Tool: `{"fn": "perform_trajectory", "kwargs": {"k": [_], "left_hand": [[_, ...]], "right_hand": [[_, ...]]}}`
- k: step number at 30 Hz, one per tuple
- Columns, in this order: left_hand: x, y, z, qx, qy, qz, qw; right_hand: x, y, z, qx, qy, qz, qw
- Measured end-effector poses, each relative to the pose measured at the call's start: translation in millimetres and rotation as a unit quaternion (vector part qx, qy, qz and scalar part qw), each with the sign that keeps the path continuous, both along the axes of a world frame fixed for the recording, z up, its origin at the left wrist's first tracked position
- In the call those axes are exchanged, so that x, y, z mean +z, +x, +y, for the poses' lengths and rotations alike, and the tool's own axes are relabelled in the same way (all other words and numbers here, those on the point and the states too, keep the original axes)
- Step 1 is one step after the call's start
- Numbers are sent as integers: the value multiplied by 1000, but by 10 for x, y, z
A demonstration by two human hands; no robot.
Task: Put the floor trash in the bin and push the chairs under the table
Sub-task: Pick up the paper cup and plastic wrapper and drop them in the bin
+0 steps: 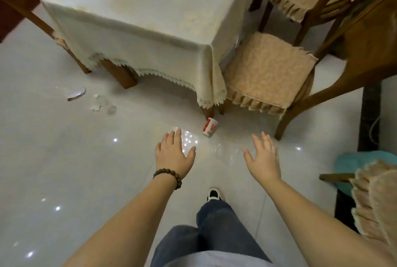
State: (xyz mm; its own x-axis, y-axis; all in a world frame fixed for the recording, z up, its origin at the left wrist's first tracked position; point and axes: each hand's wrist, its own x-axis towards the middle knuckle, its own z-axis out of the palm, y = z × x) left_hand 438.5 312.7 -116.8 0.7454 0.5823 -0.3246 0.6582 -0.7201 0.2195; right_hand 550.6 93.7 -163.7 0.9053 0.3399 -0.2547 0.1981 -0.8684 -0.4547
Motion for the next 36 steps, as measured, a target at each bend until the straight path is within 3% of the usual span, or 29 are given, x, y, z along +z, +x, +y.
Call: {"fn": "perform_trajectory", "kwargs": {"k": [10,18,27,31,36], "left_hand": [[-1026,1017,723,-98,-44,67,992],[-3006,1729,1079,-137,-75,80,985],[-5720,2289,1084,-36,-130,28,990],[-6467,2475,1062,-10,-159,-12,987],[-6961,2535,1105,47,-219,-21,974]], "right_hand": [[-852,493,476,-87,-20,59,994],[-2809,873,854,-147,-7,64,987],[-5524,1851,1190,-113,-41,-4,993],[-6223,2257,1235,-79,-122,1,989],[-6720,2592,1298,-76,-145,45,986]]}}
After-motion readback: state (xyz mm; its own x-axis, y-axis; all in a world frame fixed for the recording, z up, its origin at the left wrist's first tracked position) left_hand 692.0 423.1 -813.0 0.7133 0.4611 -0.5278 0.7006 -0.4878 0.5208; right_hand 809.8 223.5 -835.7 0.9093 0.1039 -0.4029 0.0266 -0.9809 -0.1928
